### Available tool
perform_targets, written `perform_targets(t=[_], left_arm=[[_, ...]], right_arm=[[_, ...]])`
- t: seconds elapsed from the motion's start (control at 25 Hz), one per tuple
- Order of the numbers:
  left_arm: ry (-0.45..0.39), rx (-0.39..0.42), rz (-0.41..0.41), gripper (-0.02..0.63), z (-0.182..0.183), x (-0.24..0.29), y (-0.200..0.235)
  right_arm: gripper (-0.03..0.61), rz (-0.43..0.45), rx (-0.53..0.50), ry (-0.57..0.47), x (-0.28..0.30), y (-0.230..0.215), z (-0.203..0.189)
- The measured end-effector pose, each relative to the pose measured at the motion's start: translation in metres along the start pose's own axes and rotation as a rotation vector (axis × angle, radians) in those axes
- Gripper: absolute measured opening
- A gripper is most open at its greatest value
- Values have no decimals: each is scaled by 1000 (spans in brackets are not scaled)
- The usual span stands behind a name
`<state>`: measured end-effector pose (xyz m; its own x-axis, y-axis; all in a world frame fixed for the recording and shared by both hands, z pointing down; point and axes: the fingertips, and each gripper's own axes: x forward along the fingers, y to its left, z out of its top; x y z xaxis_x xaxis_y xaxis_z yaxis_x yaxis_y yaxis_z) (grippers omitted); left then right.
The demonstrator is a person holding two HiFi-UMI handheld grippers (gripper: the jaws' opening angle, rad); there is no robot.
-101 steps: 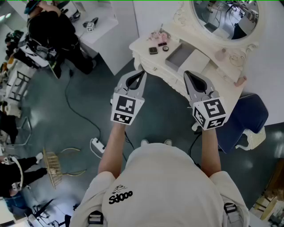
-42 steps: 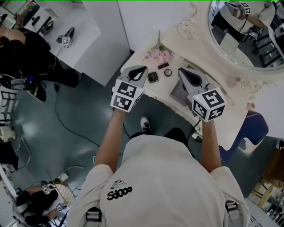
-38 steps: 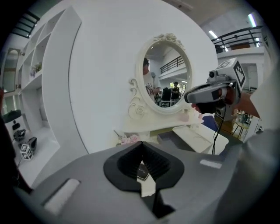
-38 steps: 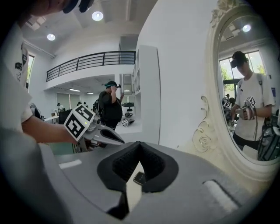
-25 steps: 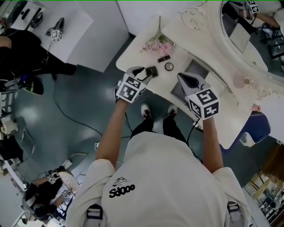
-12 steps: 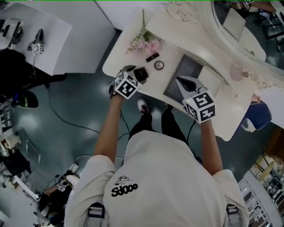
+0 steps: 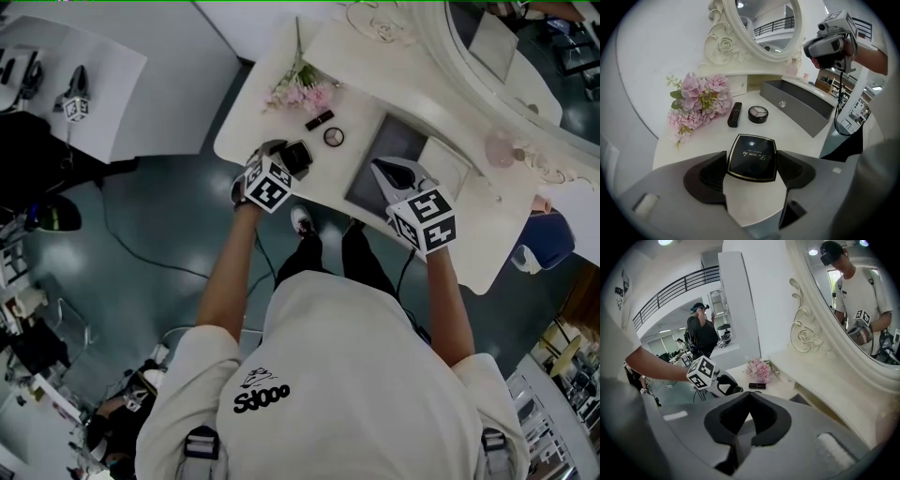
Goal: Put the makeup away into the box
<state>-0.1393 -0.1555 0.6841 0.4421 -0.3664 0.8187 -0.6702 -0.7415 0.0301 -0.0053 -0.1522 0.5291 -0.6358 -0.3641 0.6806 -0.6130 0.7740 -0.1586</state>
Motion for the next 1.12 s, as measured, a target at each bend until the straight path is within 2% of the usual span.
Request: perform_targets(t=[0.16,0.36,0.6,0.76,0.88,1.0,1.12], left_arm=[[-9,-39,30,354,-1,-2,2],[-67,-137,26,353,4,-11,-3],[-178,-112,37,353,50,-35,-4],[-247,-33,15,353,100,-48,-16],[-259,54,-19,353,137,-44,-33],[-232,149,-63,353,167,-24,-56],[-162,298,-113,353,189,4,-80]], right_arm=[[2,-19,16,-21,-10,-2,2],[2,-69,35,-59,-31,-6,3],[2,-153,61,-116,-62,-16,3],[2,-206,84,-149,-78,-24,2],[2,-235,108,-176,-89,-31,0],[2,-257,115,-188,-102,-36,-4],[2,-279,117,-198,-114,-46,-8]])
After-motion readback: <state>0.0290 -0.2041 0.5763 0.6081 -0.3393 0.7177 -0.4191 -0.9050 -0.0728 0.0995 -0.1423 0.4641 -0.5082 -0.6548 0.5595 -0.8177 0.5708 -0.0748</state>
